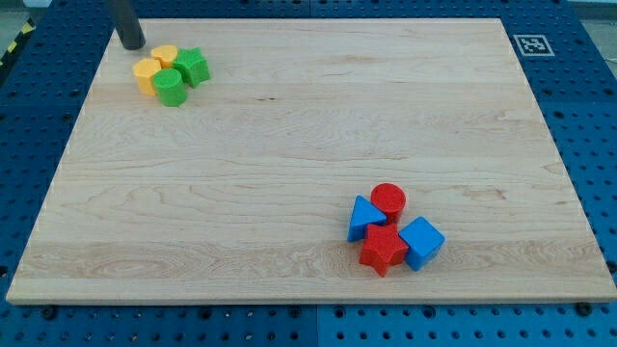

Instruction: Move the yellow heart into the yellow hexagon

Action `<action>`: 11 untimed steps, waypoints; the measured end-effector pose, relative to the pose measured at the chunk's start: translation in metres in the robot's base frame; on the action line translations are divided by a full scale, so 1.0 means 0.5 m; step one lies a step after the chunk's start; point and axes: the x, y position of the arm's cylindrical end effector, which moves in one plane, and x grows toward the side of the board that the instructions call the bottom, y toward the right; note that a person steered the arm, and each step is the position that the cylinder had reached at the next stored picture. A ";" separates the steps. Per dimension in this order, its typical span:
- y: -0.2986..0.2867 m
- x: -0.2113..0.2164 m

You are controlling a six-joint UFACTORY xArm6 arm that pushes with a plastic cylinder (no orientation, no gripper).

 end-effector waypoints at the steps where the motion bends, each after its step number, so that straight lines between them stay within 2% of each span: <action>1: 0.076 -0.004; 2: 0.149 0.004; 3: 0.165 0.019; 7: 0.165 0.114; 8: 0.167 0.118; 10: 0.215 0.043; 11: 0.200 0.034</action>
